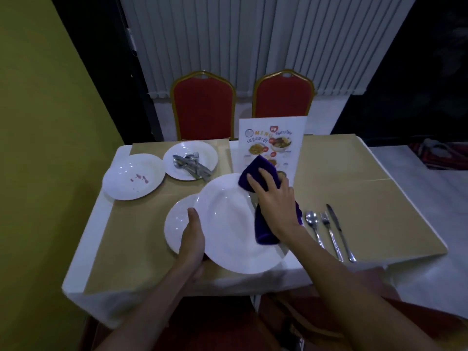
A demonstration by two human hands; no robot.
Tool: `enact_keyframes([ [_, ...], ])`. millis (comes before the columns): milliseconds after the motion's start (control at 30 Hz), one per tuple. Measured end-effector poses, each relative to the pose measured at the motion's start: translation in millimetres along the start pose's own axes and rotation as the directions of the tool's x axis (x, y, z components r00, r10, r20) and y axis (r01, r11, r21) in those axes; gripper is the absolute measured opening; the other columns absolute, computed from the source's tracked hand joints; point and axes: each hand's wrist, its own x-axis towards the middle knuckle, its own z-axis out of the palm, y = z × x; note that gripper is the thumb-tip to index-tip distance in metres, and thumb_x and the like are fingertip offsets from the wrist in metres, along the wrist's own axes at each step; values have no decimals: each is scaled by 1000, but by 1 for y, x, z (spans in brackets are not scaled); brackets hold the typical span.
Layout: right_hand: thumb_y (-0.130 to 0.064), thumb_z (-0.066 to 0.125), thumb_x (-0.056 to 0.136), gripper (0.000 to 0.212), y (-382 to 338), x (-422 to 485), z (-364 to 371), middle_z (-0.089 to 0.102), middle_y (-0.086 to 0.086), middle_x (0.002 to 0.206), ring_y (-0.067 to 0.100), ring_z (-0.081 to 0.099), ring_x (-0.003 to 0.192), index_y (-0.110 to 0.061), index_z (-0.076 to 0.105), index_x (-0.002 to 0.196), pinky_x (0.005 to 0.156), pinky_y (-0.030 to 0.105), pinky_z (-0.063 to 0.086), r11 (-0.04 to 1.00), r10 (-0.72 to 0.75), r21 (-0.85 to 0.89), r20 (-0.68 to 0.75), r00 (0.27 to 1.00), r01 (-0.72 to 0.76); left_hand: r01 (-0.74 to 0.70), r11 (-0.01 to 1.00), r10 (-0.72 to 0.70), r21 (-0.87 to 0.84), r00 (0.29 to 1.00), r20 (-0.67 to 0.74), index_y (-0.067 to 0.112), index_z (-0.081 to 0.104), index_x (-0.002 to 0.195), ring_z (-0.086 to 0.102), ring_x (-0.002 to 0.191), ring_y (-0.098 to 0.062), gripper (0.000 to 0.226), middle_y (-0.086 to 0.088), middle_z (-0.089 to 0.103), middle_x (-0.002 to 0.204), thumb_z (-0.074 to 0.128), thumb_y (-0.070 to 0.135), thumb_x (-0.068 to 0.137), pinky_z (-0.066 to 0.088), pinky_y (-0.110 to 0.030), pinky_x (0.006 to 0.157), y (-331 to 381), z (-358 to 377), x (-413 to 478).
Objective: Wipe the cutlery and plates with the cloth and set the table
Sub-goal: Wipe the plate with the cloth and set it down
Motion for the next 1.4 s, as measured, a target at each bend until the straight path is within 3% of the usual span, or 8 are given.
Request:
enact_keyframes([
  [133, -2, 59, 85, 65, 86, -3, 7, 39, 9, 148, 39, 46, 100, -22, 40, 144, 70, 38, 40, 997, 73, 19, 30, 997, -73, -67, 998, 67, 19, 997, -31, 28, 45, 141, 58, 116, -23, 55, 0, 59, 134, 23, 58, 101, 54, -41, 87, -21, 71, 6],
  [233, 0, 54, 87, 60, 162, -6, 7, 41, 6, 145, 37, 45, 98, -21, 42, 142, 67, 38, 40, 985, 121, 120, 31, 992, -124, 12, 999, -13, -36, 1000, -11, 30, 39, 142, 56, 118, -30, 49, -2, 55, 136, 22, 55, 102, 56, -47, 82, -38, 125, 21],
  [600, -6, 47, 97, 45, 390, -28, 16, 45, 6, 146, 34, 49, 117, -14, 48, 141, 95, 41, 44, 834, 401, 401, 30, 916, -378, 328, 924, -309, -196, 943, 125, 13, 41, 144, 50, 128, -40, 42, -15, 52, 142, 45, 21, 103, 46, -59, 97, -119, 346, 58],
  [767, -3, 50, 94, 45, 436, -37, 27, 48, 9, 143, 33, 50, 119, -11, 50, 139, 98, 44, 44, 780, 464, 445, 59, 884, -439, 409, 895, -395, -180, 912, 107, 12, 44, 143, 54, 122, -38, 42, -16, 55, 139, 49, 20, 102, 51, -53, 87, -137, 417, 66],
  [900, -4, 52, 94, 45, 461, -46, 37, 50, 10, 141, 32, 52, 118, -11, 51, 137, 98, 43, 45, 761, 496, 441, 78, 865, -476, 404, 910, -393, -90, 912, 119, 16, 44, 143, 63, 92, -27, 41, -9, 64, 119, 48, 23, 102, 56, -43, 70, -147, 449, 67],
  [1100, -2, 52, 93, 45, 475, -52, 49, 52, 11, 140, 32, 52, 118, -10, 51, 137, 99, 42, 45, 752, 497, 438, 114, 860, -493, 367, 929, -370, 56, 909, 189, 18, 31, 146, 57, 114, -31, 47, -10, 54, 132, 46, 30, 103, 49, -52, 100, -150, 471, 68],
  [1200, -2, 52, 93, 46, 470, -53, 53, 51, 10, 141, 32, 52, 118, -10, 51, 138, 97, 43, 45, 747, 486, 447, 137, 863, -492, 355, 925, -376, 133, 904, 202, 13, 37, 144, 57, 112, -30, 43, -9, 58, 130, 39, 33, 105, 50, -45, 97, -153, 475, 70],
  [1400, -1, 51, 93, 46, 439, -43, 60, 50, 8, 142, 32, 51, 120, -11, 51, 138, 99, 43, 45, 750, 436, 474, 168, 884, -460, 222, 947, -245, 233, 967, 72, 6, 50, 129, 40, 55, -13, 34, 4, 46, 59, 39, 19, 100, 32, -26, 56, -157, 427, 71],
])
